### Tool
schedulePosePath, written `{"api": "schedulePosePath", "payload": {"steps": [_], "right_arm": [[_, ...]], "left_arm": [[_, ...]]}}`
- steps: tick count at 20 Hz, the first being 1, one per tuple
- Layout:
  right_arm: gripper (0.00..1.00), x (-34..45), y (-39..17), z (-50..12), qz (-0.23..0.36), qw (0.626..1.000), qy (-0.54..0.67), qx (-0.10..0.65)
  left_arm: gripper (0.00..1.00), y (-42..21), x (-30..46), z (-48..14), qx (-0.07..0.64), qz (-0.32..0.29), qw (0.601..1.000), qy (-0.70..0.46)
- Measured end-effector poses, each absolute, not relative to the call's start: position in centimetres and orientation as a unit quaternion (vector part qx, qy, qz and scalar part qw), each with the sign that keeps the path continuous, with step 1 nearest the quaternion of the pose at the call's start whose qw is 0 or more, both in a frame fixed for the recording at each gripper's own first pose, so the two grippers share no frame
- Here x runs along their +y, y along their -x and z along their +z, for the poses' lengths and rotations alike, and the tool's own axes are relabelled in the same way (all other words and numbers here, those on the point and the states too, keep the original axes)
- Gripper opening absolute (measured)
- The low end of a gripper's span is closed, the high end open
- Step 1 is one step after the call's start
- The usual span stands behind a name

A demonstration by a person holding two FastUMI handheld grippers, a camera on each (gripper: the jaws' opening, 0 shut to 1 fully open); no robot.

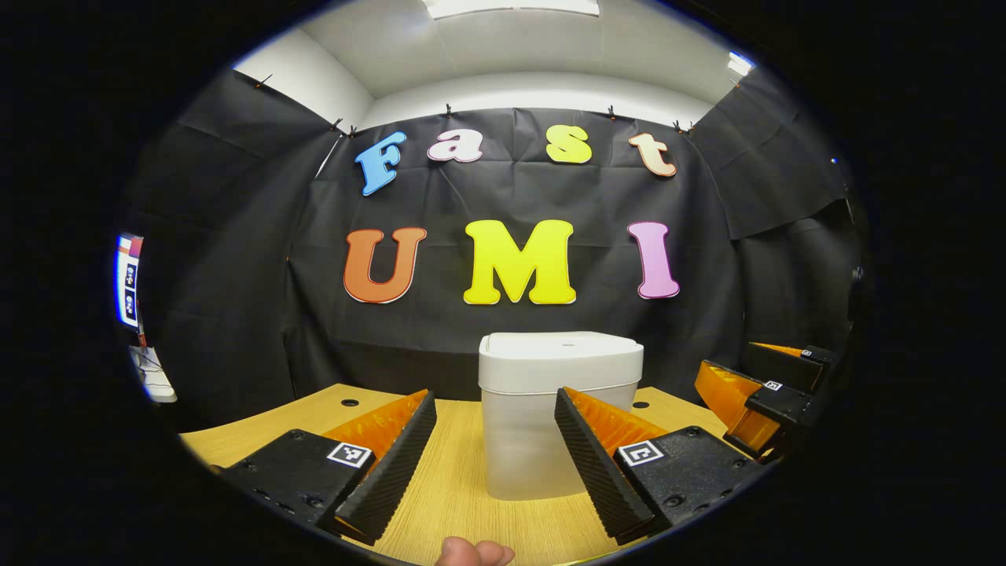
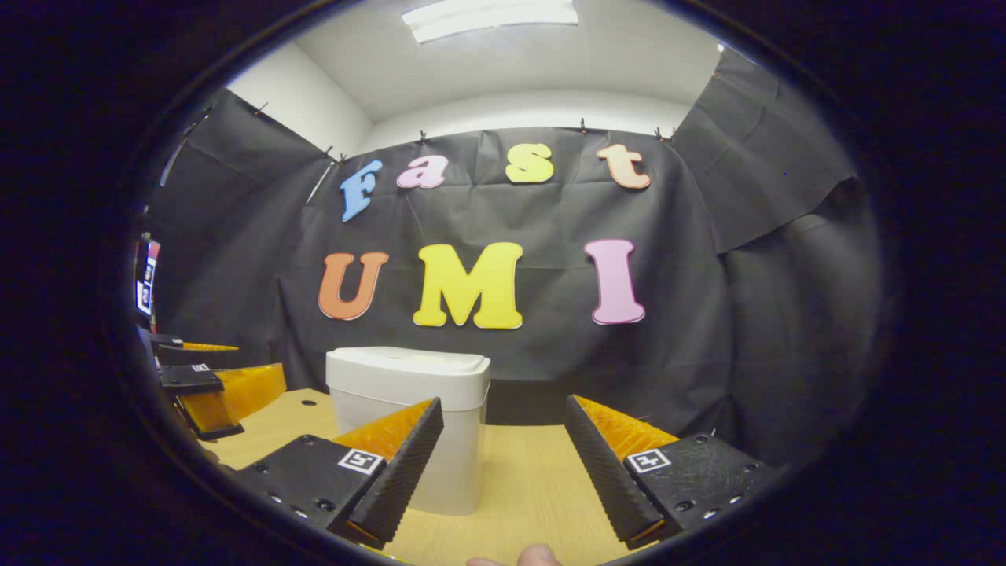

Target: Press the lid of the desktop garbage bin to open it, pick up the crumpled paper on the desktop and throw it into the bin, then pick up the pop can on the desktop and drop it into the bin, and finally close the garbage bin lid.

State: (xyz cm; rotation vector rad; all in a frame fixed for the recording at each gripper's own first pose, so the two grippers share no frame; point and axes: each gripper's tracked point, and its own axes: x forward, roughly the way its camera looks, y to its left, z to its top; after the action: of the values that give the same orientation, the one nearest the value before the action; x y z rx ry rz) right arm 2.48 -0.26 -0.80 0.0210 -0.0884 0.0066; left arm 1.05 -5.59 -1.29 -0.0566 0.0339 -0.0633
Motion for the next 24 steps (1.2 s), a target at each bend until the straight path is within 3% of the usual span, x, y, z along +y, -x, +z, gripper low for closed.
{"api": "schedulePosePath", "payload": {"steps": [24], "right_arm": [[0.96, 0.0, -1.3, -1.4, -0.02, 0.999, -0.023, -0.039]], "left_arm": [[0.98, -0.6, -4.7, -1.6, 0.019, -0.014, 1.0, 0.021]]}}
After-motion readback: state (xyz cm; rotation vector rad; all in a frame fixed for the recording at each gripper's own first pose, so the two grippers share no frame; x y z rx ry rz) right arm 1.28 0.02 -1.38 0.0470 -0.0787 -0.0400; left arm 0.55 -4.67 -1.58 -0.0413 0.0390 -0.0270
